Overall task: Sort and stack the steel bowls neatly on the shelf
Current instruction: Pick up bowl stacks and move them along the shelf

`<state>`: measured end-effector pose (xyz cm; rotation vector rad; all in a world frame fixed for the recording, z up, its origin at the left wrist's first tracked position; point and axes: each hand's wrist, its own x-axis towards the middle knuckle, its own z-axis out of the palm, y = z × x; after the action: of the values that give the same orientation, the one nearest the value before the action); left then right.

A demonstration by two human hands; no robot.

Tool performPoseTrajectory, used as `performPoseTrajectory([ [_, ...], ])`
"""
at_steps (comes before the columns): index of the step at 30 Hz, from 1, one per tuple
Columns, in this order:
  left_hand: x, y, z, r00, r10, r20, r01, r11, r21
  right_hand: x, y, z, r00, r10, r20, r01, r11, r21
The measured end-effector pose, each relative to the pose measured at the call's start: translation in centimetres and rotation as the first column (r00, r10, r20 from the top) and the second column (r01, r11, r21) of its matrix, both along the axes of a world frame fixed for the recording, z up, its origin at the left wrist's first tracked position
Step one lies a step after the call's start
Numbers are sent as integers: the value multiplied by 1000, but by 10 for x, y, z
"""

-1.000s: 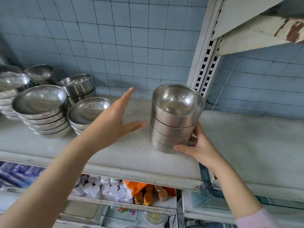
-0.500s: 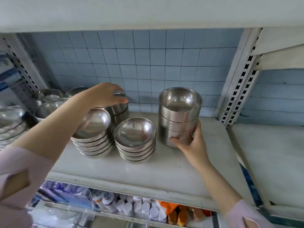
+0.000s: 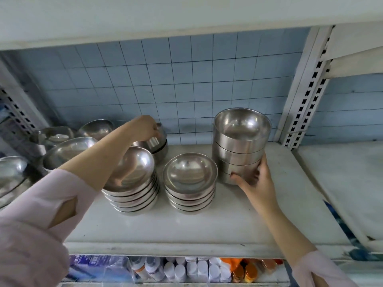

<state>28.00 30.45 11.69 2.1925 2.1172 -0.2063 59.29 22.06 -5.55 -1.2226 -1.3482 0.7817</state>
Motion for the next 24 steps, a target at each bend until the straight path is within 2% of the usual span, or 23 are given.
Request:
performPoseTrajectory([
  [4, -5, -8, 14, 1000, -14, -18, 17, 982, 187, -1, -1, 0, 1000, -4, 6, 4, 1000, -16],
  [7, 1, -29, 33, 994, -51, 94, 15, 935, 354, -2, -2, 1, 1000, -8, 12, 8, 1000, -30],
  [11, 41, -83, 64, 949, -266, 170, 137, 831, 539, -2, -4, -1, 1000, -18, 3, 18, 999, -32],
  [13, 62, -99, 70, 884, -433, 175, 250, 754, 608, -1, -4, -1, 1000, -12, 2, 12, 999, -30],
  [16, 91, -106, 69, 780, -612, 132, 427, 674, 603, -1, -4, -2, 1000, -8, -10, 7, 999, -31],
  [18, 110, -103, 64, 737, -666, 114, 503, 653, 566, 0, -4, -2, 1000, 3, -7, -3, 1000, -27],
  [24, 139, -87, 42, 751, -652, 109, 551, 708, 441, 3, -5, 1, 1000, 9, -18, -9, 999, -40],
])
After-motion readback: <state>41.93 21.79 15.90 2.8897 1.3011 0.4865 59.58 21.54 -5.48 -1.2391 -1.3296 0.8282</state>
